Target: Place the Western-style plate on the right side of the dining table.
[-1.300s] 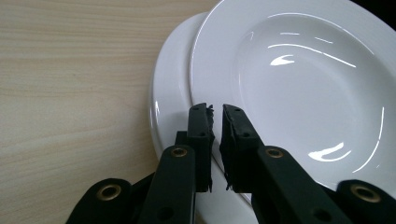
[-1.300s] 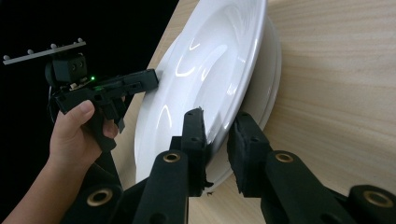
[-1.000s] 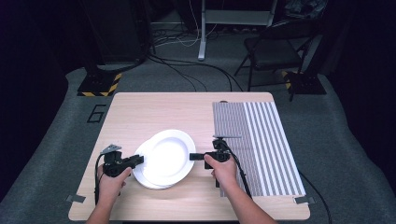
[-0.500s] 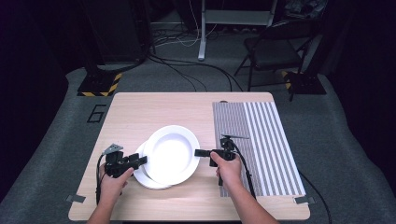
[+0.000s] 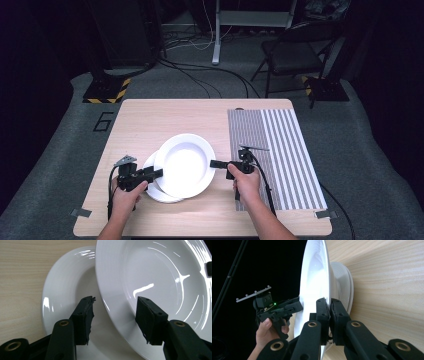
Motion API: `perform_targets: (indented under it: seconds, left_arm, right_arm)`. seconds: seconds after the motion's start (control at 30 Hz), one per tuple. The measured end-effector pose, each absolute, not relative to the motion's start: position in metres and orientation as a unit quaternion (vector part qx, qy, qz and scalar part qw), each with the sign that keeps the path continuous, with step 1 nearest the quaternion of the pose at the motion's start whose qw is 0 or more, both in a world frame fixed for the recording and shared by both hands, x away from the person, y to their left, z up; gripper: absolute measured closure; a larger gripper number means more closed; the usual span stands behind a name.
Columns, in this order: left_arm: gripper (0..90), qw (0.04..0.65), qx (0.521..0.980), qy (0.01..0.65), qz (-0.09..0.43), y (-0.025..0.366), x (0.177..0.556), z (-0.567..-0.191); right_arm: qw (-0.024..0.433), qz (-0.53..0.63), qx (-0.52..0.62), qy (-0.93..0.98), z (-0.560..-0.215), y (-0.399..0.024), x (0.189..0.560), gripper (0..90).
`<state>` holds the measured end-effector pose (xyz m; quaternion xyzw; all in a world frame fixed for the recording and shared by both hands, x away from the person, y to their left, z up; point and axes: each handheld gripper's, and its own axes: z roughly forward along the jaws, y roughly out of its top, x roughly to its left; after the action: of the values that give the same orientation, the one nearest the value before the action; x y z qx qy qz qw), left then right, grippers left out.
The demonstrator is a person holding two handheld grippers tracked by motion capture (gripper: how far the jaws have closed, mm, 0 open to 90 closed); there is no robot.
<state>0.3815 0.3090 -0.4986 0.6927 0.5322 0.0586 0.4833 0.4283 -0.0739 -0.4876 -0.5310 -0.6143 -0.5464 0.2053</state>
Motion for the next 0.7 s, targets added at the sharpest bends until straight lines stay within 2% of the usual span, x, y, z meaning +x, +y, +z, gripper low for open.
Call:
perform_targets:
  seconds: [0.23,0.57,0.7]
  left_arm:
    - [53.4,0.490,0.691,0.530,0.035,0.303,0.374,-0.502]
    - [52.8,0.492,0.683,0.538,0.042,0.298,0.367,-0.500]
    - [54.1,0.494,0.682,0.537,0.048,0.298,0.365,-0.498]
  right_arm:
    - [0.207,-0.552,-0.531,-0.609,-0.490,-0.075,0.427,86.1]
    - [0.203,-0.559,-0.528,-0.606,-0.493,-0.076,0.426,86.4]
    - [0.182,-0.561,-0.525,-0.613,-0.493,-0.075,0.423,85.7]
